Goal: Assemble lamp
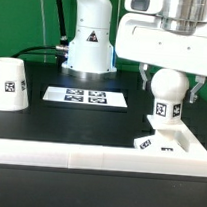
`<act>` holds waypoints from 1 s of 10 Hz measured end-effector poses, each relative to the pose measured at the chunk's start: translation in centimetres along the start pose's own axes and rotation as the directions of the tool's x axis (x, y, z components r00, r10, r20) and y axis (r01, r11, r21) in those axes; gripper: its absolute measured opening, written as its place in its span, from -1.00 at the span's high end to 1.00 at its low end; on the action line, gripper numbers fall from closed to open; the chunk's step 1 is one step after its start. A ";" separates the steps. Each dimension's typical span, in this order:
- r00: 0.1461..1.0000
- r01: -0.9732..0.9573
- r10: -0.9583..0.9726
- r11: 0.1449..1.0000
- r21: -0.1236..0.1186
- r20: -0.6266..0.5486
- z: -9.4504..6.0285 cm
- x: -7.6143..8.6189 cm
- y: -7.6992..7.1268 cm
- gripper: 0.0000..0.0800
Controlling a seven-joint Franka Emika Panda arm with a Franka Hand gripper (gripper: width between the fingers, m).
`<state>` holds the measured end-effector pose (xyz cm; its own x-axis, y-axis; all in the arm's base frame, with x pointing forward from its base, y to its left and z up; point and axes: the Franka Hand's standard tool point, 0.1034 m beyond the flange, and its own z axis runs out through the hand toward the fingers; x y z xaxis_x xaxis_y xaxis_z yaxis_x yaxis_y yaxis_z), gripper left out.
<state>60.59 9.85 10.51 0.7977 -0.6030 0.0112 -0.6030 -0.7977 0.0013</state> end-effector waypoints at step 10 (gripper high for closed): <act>0.635 -0.767 0.764 0.641 -0.022 0.114 -0.1 -0.8 -0.5 -0.44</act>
Offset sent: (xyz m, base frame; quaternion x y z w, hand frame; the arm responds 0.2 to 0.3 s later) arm -0.0154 -0.0005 0.0031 -0.0042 -0.0632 0.3391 0.9386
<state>60.21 10.71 10.60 0.0473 -0.9932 -0.1060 -0.9987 -0.0490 0.0138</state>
